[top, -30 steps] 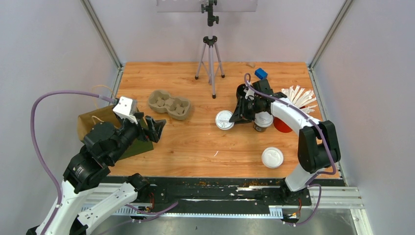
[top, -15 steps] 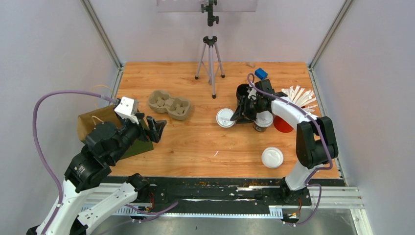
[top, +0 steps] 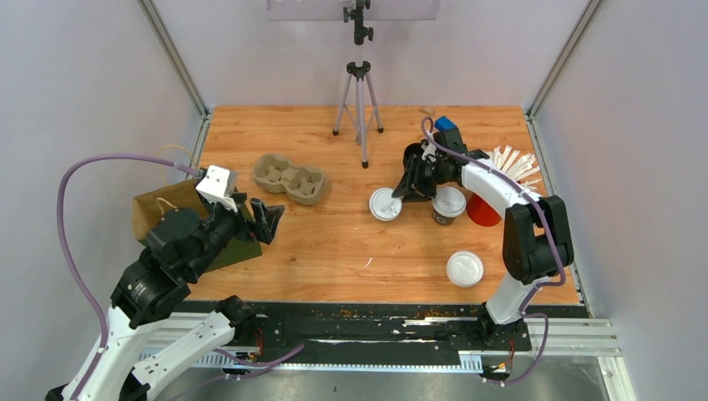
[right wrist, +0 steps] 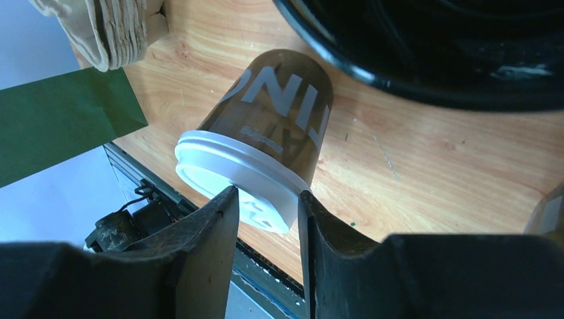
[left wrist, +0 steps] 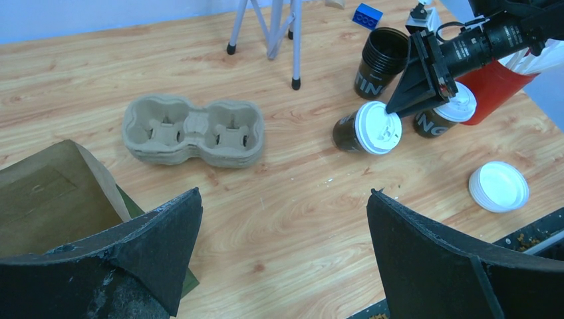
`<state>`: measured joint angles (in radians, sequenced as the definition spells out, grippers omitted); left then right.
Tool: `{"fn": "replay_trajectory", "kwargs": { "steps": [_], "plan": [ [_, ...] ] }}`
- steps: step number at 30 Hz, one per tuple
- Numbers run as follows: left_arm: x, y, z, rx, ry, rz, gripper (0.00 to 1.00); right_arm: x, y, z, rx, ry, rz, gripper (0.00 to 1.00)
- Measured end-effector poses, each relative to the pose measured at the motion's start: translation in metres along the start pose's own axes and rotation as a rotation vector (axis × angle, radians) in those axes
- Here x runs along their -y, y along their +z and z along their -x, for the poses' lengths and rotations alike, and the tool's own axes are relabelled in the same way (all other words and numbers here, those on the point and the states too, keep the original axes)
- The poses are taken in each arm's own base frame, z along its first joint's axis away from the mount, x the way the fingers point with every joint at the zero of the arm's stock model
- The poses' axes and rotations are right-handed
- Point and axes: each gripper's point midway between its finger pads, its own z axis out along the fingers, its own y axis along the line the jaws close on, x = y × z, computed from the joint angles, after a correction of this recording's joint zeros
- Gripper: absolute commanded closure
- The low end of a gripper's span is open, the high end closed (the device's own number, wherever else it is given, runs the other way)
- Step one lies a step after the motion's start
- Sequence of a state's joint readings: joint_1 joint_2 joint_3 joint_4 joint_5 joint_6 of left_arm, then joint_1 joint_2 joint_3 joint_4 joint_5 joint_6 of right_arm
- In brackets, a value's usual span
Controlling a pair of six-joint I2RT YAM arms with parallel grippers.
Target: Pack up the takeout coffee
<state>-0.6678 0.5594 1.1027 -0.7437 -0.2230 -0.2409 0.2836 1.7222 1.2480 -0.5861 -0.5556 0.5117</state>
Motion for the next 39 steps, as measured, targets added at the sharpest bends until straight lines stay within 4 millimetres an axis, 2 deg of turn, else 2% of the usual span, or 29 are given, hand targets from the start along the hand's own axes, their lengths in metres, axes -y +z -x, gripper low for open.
{"fn": "replay_trajectory", "kwargs": {
  "steps": [11, 18, 24, 27, 29, 31, 34, 36, 39],
  "plan": [
    [0.000, 0.000, -0.001, -0.002, 0.001, 0.001, 0.00, -0.004, 0.009, 0.017, 0.016, -0.013, -0.019, 0.64],
    [0.000, 0.001, -0.001, -0.003, 0.001, 0.001, 0.00, -0.026, 0.016, 0.021, 0.023, -0.064, -0.024, 0.65],
    [0.000, 0.001, -0.002, -0.005, 0.001, 0.001, 0.00, -0.041, 0.029, 0.013, -0.003, -0.104, -0.029, 0.65],
    [0.000, 0.001, -0.002, -0.005, 0.002, 0.001, 0.00, -0.047, 0.036, 0.009, -0.022, -0.124, -0.046, 0.62],
    [0.000, 0.001, -0.002, -0.005, 0.002, 0.002, 0.00, -0.048, 0.038, 0.008, -0.019, -0.152, -0.084, 0.56],
    [0.000, 0.001, -0.002, -0.005, 0.002, 0.002, 0.00, -0.049, 0.036, 0.009, -0.002, -0.178, -0.121, 0.46],
    [0.000, 0.001, -0.002, -0.005, 0.003, 0.001, 0.00, -0.047, 0.026, 0.006, 0.044, -0.213, -0.182, 0.44],
    [0.000, 0.001, -0.002, -0.005, 0.003, 0.001, 0.00, -0.044, 0.013, -0.003, 0.074, -0.228, -0.222, 0.44],
    [0.000, 0.000, -0.002, -0.006, 0.002, -0.003, 0.00, -0.039, -0.009, -0.026, 0.113, -0.226, -0.263, 0.33]
  ]
}}
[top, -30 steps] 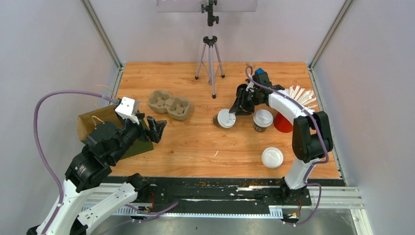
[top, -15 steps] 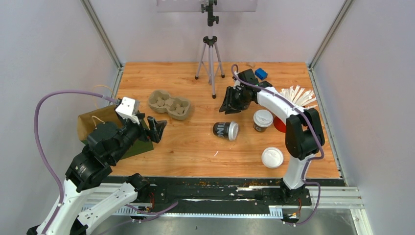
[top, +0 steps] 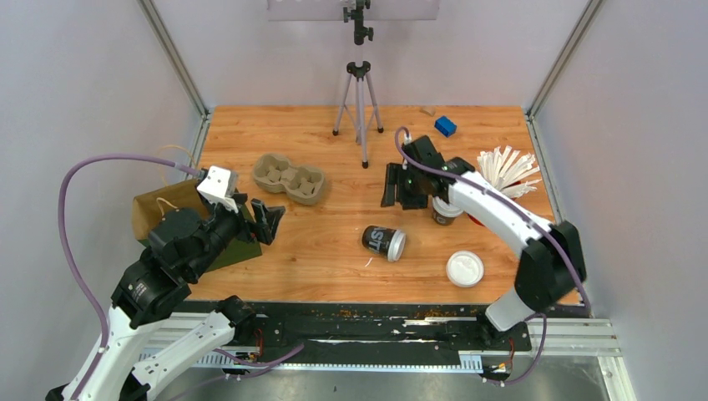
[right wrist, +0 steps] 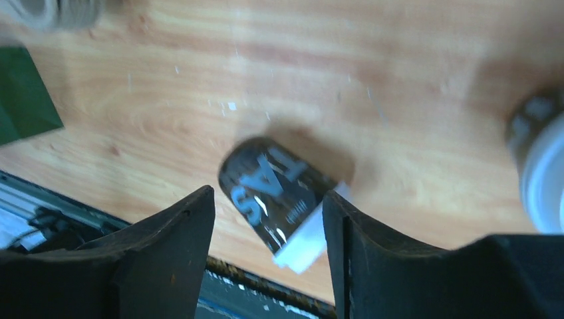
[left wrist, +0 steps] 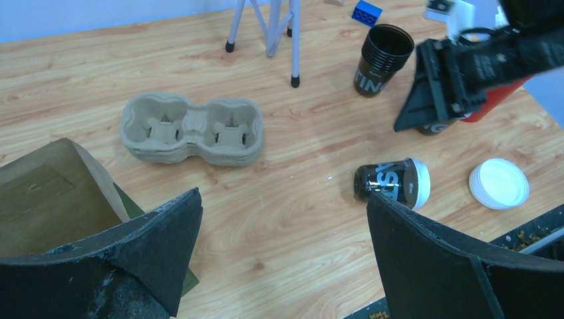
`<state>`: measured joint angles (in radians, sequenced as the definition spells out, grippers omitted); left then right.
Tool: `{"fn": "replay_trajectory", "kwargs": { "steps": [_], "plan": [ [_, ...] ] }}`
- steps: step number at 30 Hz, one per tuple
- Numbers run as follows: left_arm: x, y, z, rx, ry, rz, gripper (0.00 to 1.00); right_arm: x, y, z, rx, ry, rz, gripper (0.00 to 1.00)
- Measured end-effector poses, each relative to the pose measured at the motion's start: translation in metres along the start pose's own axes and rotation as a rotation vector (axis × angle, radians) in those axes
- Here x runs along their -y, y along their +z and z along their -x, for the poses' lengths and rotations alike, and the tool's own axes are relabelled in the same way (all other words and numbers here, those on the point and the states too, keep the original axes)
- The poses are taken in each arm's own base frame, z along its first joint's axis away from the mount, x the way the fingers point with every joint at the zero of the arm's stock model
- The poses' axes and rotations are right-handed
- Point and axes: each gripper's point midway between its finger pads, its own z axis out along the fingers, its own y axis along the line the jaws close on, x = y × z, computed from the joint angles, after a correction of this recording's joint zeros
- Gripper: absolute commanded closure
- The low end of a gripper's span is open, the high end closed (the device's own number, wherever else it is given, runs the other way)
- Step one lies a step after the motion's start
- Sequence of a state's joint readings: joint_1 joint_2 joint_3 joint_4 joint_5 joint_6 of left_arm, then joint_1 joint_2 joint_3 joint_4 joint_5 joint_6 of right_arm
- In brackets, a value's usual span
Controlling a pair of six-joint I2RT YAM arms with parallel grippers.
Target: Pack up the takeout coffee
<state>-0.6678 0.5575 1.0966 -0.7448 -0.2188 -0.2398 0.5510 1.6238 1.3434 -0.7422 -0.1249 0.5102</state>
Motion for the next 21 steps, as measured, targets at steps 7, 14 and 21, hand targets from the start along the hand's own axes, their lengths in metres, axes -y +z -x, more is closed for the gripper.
{"fn": "replay_trajectory", "kwargs": {
  "steps": [7, 14, 21],
  "plan": [
    [0.002, -0.003, -0.005, -0.020, 0.003, -0.017, 0.00, -0.002, -0.036, -0.083, 0.016, 0.035, -0.045, 0.38],
    [0.007, -0.012, -0.004, -0.003, -0.012, -0.053, 0.00, -0.008, -0.024, -0.152, -0.040, 0.094, -0.093, 0.42],
    [0.007, -0.019, -0.007, 0.001, -0.031, -0.062, 0.00, -0.013, 0.005, -0.155, -0.026, 0.123, -0.142, 0.57]
  ]
}}
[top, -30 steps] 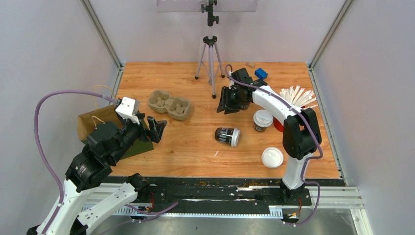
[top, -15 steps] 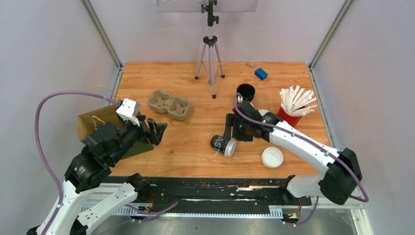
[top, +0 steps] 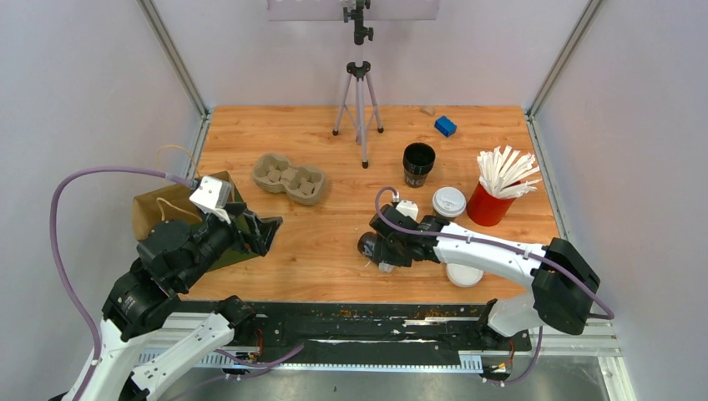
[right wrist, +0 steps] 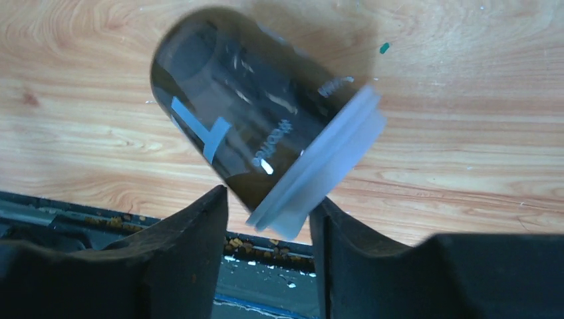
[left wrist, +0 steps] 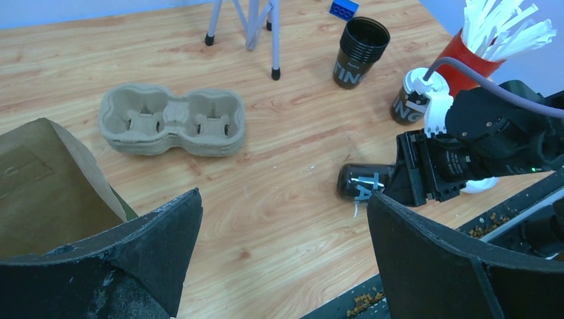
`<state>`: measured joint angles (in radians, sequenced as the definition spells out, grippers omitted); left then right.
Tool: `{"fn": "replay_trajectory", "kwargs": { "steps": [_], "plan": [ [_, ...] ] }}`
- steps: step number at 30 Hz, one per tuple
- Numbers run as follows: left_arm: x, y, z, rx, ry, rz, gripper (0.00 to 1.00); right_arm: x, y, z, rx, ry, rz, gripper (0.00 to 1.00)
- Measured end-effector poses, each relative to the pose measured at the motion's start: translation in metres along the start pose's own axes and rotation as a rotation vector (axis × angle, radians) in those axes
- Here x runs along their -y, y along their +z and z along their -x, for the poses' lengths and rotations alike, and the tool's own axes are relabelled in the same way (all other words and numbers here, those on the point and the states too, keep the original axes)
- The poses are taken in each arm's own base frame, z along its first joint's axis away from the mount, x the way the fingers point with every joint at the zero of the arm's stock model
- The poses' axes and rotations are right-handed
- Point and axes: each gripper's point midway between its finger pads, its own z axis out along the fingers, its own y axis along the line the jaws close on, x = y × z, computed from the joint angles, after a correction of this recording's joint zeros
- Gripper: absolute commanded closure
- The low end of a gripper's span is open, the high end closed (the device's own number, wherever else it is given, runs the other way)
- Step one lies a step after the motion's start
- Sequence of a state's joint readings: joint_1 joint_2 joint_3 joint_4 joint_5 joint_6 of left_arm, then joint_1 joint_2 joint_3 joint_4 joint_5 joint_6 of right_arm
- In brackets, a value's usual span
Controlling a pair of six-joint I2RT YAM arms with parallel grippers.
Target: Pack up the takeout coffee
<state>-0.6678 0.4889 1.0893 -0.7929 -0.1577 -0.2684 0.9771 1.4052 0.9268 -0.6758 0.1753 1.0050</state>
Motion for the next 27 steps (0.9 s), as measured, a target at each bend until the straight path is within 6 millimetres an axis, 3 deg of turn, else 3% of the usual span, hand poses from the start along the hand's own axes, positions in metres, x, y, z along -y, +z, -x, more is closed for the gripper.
{"fn": "replay_trajectory", "kwargs": {
  "steps": [5, 11, 14, 21, 27],
  "plan": [
    [0.000, 0.000, -0.001, -0.003, -0.002, 0.002, 0.00, 0.003, 0.005, 0.003, 0.020, -0.012, -0.025, 0.70],
    [0.000, 0.000, -0.001, -0.003, -0.006, 0.002, 0.00, 0.002, -0.001, 0.008, 0.041, -0.080, -0.039, 0.73],
    [-0.001, 0.000, -0.001, -0.002, -0.006, 0.006, 0.00, -0.005, -0.011, 0.022, 0.064, -0.153, -0.056, 0.72],
    [-0.003, -0.004, 0.005, 0.019, -0.008, 0.014, 0.00, -0.021, -0.059, 0.071, 0.080, -0.471, -0.158, 0.69],
    [-0.005, -0.018, 0.014, 0.077, -0.018, 0.016, 0.00, 0.013, -0.080, 0.067, -0.099, -0.784, -0.285, 0.68]
  ]
}}
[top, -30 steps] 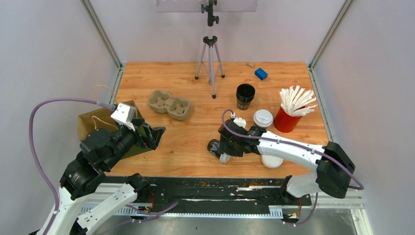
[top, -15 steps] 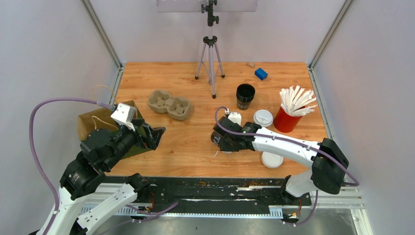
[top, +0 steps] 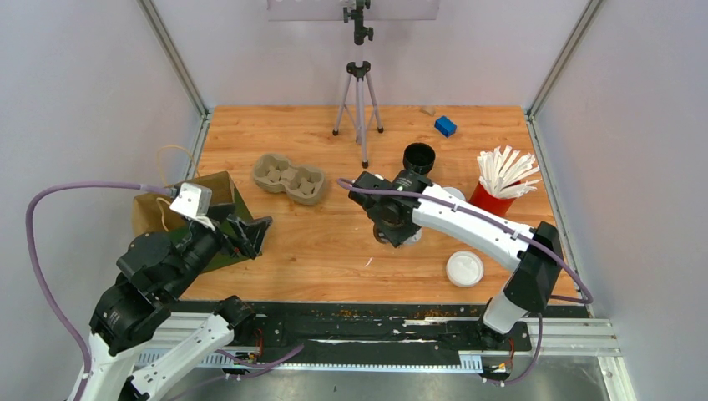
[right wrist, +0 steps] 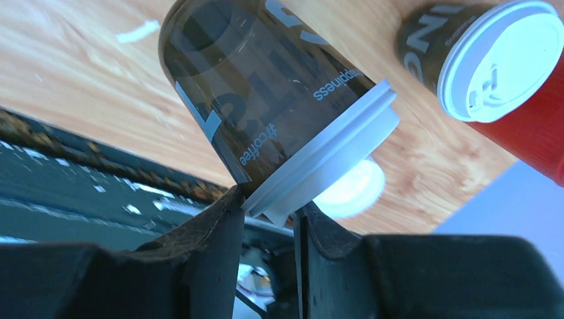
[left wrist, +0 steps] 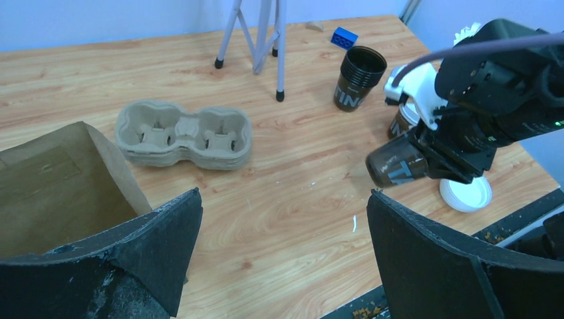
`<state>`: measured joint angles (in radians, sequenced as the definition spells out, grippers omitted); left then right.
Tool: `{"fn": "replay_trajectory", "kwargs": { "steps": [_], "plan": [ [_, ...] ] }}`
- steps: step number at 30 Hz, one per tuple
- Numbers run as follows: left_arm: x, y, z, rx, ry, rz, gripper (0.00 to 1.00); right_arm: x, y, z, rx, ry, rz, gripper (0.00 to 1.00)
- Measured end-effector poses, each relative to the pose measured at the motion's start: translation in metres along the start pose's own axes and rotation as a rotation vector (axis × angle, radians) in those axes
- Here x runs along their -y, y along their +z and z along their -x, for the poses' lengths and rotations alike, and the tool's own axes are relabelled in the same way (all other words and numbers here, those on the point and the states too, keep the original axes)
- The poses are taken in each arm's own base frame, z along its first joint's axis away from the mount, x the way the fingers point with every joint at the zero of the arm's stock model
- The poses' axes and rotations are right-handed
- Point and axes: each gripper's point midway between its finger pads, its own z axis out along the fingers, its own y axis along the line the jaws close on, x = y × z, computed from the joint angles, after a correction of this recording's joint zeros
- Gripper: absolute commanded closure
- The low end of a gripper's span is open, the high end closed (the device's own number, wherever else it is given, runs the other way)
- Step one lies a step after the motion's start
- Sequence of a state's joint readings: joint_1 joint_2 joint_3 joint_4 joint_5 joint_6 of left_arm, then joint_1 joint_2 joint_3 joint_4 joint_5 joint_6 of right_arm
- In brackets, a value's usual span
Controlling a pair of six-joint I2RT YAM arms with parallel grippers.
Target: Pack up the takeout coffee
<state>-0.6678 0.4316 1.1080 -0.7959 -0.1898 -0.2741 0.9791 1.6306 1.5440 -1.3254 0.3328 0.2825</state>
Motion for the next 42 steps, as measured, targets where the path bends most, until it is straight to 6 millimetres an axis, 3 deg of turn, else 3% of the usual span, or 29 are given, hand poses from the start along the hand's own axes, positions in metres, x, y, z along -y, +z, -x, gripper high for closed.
{"fn": "replay_trajectory", "kwargs": {
  "steps": [3, 6, 11, 26, 42],
  "plan": [
    [-0.001, -0.002, 0.001, 0.008, -0.001, 0.003, 0.00, 0.006, 0.000, -0.017, -0.081, -0.103, -0.006, 0.67],
    [-0.001, -0.002, 0.001, 0.007, 0.000, 0.003, 0.00, 0.011, 0.000, -0.021, -0.129, -0.164, -0.025, 0.67],
    [-0.001, -0.002, 0.001, 0.007, 0.002, 0.005, 0.00, 0.010, 0.014, -0.009, -0.182, -0.232, -0.073, 0.67],
    [-0.006, -0.006, 0.000, -0.003, 0.006, 0.027, 0.00, 0.023, 0.067, -0.011, -0.368, -0.378, -0.223, 0.64],
    [-0.012, -0.010, -0.002, -0.004, 0.022, 0.047, 0.00, 0.039, 0.081, 0.006, -0.420, -0.529, -0.394, 0.63]
  ]
}}
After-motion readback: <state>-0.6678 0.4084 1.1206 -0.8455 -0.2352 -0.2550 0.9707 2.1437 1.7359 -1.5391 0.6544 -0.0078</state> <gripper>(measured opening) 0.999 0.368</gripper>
